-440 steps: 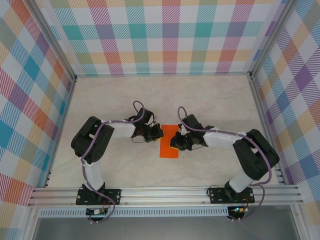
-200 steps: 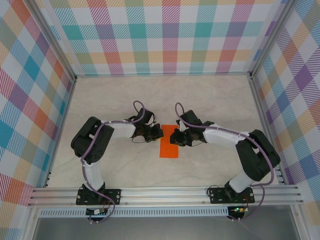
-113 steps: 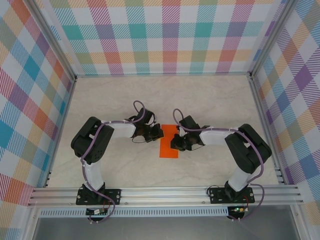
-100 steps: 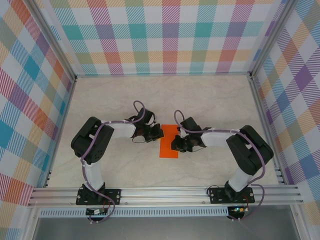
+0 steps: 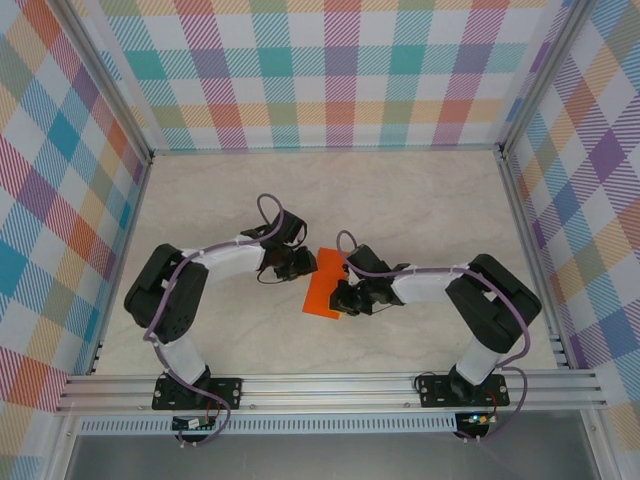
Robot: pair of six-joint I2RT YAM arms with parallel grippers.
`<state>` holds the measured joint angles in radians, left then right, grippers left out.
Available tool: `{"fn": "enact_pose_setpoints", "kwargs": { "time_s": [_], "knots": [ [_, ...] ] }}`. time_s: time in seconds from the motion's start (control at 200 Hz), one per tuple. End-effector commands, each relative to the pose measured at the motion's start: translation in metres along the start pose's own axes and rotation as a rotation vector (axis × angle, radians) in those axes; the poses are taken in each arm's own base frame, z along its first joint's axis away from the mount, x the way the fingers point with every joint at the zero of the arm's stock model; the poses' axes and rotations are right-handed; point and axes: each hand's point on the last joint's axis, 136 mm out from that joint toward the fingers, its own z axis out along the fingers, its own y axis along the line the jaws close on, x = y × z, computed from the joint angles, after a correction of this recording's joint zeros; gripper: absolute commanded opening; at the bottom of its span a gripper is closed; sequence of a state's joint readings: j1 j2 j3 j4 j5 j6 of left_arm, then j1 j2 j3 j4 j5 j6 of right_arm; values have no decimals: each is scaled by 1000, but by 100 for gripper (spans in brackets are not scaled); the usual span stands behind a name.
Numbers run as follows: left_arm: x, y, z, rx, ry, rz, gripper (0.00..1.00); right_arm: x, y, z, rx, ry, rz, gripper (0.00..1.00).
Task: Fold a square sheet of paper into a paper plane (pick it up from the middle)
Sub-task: Rotate the square sheet of paper at the center of the table.
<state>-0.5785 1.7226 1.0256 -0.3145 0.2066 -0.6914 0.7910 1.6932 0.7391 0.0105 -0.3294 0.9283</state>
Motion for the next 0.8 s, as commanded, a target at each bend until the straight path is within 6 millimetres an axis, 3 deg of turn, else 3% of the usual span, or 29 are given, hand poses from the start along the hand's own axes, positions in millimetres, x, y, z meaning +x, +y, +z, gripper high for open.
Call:
{"fn": "enact_pose_setpoints", "kwargs": {
  "time_s": [0.0,0.145,0.29,0.415,0.555,0.795],
  "knots": [
    [-17,24,-38,-132,-148,-35,27,-14,12,24,-7,-58,96,12],
    [-8,47,-52,-147,-199,-99,27,-33,24,27,-22,-133,129,12],
    [3,58,-65,-101,-225,-155,26,-46,61,-1,-80,-171,31,14],
    [13,42,-70,27,-205,-164,22,-48,70,-18,-89,-149,-51,15],
    [25,11,-68,196,-149,-153,17,-54,50,-22,-70,-108,-76,12],
    [44,-17,-41,271,-38,-117,6,-71,37,-20,-96,-66,-105,2]
  ]
}}
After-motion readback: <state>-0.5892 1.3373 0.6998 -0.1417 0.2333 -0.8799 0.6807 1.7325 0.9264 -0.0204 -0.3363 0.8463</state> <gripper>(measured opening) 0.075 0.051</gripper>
